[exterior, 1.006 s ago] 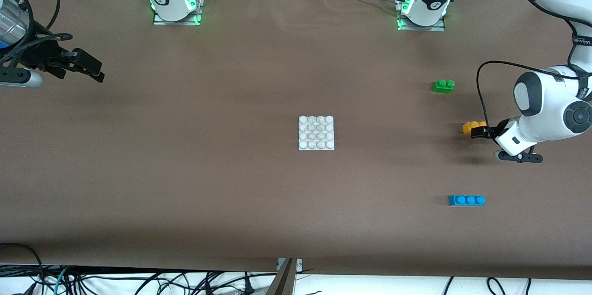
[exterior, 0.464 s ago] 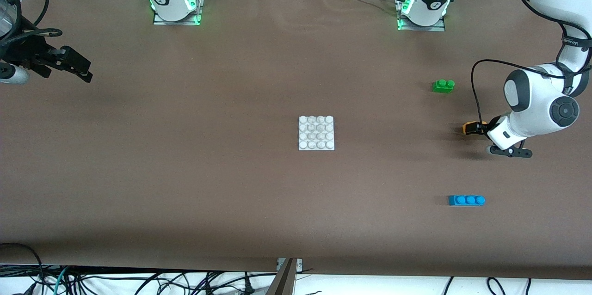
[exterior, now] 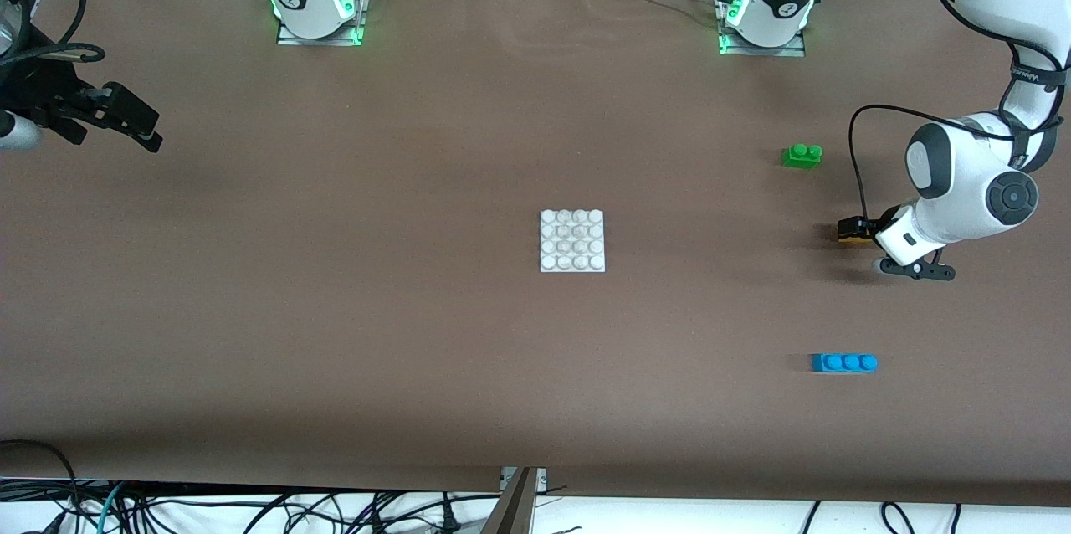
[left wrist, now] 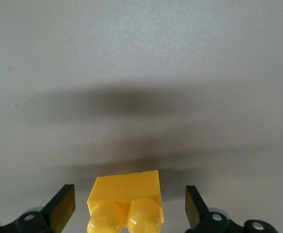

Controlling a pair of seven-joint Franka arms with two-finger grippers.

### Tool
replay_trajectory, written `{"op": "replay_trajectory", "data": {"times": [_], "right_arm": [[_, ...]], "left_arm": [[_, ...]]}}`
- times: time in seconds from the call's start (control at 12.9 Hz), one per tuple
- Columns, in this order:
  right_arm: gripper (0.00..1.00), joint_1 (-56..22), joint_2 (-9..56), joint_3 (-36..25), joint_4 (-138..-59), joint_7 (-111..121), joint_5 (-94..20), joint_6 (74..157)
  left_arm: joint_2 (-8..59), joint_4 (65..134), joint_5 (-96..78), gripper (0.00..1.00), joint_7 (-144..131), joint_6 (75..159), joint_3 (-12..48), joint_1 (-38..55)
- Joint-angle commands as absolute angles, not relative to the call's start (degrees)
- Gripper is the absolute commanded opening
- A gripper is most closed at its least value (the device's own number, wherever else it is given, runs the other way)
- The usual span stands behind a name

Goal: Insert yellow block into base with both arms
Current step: 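Grasp the yellow block with the left gripper, then lift the yellow block and carry it over the white plate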

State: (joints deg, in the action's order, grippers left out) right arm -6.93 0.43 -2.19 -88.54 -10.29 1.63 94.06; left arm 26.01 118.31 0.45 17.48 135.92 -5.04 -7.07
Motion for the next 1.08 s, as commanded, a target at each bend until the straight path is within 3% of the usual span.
{"op": "replay_trajectory", "data": {"times": [0.0, 0.85, 0.93, 1.01], "right_arm": [[0.99, -6.86, 0.79, -2.02, -87.54, -10.02, 1.05, 93.6], [0.99, -6.86, 1.05, -2.02, -87.63, -9.84, 0.97, 93.43], [0.99, -6.86, 1.05, -2.02, -87.63, -9.76, 0.97, 93.51], [0.99, -6.86, 1.05, -2.02, -87.63, -9.84, 0.97, 93.6]], "left_arm": [[23.56, 121.73, 1.41, 1.0, 20.99, 138.78, -6.23, -7.65], [23.73, 123.84, -1.41, 1.0, 18.99, 139.83, -6.5, -7.56], [23.73, 123.66, -1.41, 0.98, 17.85, 139.83, -6.5, -7.47], [23.82, 123.49, -1.41, 0.89, 17.75, 139.83, -6.5, -7.3]]}}
